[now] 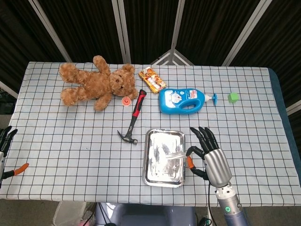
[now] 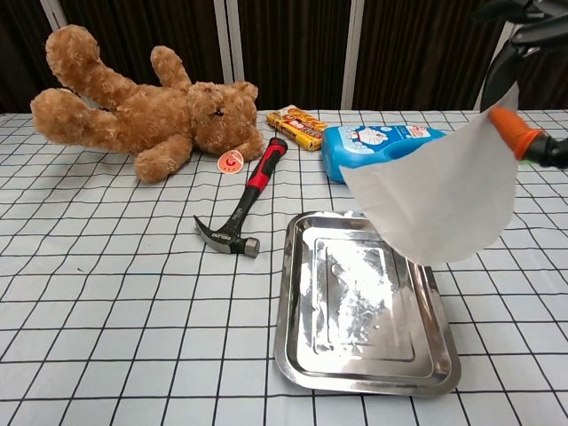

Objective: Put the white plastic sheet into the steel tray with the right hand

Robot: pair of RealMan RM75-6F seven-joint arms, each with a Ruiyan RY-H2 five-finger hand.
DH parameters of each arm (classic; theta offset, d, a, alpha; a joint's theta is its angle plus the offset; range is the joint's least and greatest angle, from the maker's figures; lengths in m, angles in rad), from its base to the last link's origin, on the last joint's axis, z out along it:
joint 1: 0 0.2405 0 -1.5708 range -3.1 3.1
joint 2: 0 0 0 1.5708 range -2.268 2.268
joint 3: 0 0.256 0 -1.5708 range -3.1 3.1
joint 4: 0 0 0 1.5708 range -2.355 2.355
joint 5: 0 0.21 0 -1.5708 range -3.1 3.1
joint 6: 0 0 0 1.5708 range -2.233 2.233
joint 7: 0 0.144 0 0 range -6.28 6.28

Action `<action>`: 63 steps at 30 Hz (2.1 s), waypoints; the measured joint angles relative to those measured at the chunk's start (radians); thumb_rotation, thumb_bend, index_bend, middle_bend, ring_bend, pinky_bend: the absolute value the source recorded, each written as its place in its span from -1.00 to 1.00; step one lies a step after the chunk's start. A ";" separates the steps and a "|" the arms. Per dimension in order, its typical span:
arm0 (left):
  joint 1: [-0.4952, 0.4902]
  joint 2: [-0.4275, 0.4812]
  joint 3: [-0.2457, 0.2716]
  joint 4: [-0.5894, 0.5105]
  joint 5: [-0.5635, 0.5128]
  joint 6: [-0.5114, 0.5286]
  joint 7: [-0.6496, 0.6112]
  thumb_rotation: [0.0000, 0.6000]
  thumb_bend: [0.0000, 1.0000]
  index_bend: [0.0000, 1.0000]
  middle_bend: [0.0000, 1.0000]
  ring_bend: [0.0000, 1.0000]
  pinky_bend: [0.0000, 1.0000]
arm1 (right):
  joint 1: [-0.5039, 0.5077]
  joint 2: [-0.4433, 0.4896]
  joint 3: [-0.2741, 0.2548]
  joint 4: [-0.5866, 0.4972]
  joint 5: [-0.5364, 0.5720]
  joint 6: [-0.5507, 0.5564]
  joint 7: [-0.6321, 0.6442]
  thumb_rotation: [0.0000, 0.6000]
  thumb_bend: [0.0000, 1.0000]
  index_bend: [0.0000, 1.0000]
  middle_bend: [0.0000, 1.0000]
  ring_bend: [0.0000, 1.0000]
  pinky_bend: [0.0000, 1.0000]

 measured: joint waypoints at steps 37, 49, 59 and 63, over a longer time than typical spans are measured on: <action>-0.002 -0.003 0.004 0.004 0.002 -0.005 -0.001 1.00 -1.00 -1.00 -1.00 -1.00 -1.00 | -0.063 -0.110 -0.093 0.051 0.127 -0.003 -0.017 1.00 0.12 0.19 -0.75 -0.99 -1.00; -0.003 -0.003 0.003 0.007 -0.002 -0.007 -0.004 1.00 -1.00 -1.00 -1.00 -1.00 -1.00 | -0.065 -0.078 -0.159 0.157 0.183 -0.128 0.037 1.00 0.12 0.21 -0.75 -0.99 -1.00; -0.002 -0.004 0.004 0.009 -0.002 -0.007 -0.001 1.00 -1.00 -1.00 -1.00 -1.00 -1.00 | -0.043 -0.069 -0.172 0.167 0.159 -0.175 0.073 1.00 0.12 0.21 -0.76 -0.99 -1.00; -0.001 -0.004 0.003 0.012 -0.005 -0.007 -0.003 1.00 -1.00 -1.00 -1.00 -1.00 -1.00 | -0.041 -0.093 -0.162 0.161 0.166 -0.183 0.048 1.00 0.12 0.21 -0.75 -0.99 -1.00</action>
